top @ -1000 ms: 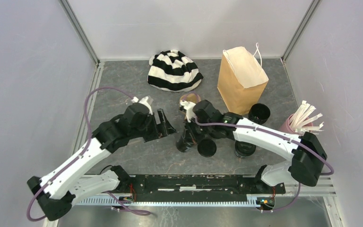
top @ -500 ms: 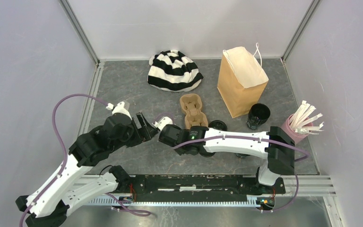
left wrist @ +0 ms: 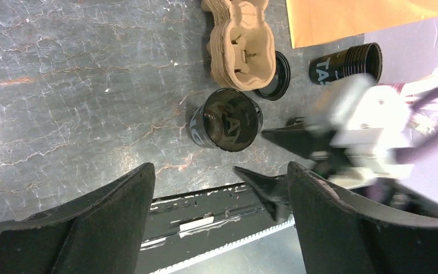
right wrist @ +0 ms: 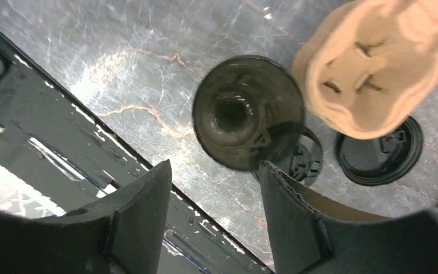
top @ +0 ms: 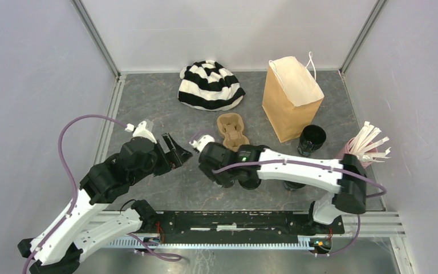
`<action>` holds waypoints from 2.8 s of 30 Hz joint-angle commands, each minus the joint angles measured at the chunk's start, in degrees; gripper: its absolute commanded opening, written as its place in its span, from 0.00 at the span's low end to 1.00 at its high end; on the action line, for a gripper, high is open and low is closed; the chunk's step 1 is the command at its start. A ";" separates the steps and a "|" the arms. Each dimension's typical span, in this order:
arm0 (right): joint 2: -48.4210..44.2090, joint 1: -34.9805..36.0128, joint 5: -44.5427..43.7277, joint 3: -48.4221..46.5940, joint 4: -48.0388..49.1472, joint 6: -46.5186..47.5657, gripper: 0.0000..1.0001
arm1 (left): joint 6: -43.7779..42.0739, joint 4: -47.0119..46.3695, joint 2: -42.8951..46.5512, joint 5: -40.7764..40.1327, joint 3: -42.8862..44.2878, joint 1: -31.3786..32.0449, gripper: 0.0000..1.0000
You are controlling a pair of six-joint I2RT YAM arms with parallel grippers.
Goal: Pack the takeout coffee
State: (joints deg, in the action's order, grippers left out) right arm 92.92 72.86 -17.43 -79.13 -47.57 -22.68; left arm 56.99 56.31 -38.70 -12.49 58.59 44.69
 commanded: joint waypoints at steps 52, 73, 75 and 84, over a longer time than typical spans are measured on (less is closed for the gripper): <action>-13.51 -28.16 12.91 34.84 20.44 0.58 0.43 | -15.33 -13.95 -33.19 15.94 7.68 -3.51 0.94; -17.86 -28.40 9.20 37.15 19.56 -0.29 0.19 | -15.43 -14.04 -33.50 16.63 7.47 -3.80 0.94; -19.78 -28.45 7.08 36.20 17.21 0.91 0.18 | -15.71 -14.03 -33.62 16.53 7.59 -3.94 0.94; -25.68 -28.39 8.40 29.00 12.10 8.60 0.17 | -16.81 -15.18 -33.75 17.14 7.18 -5.32 0.95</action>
State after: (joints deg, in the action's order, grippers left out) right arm 69.04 44.56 -9.10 -44.56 -33.17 -18.48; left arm 43.33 43.46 -72.36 3.62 64.82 40.12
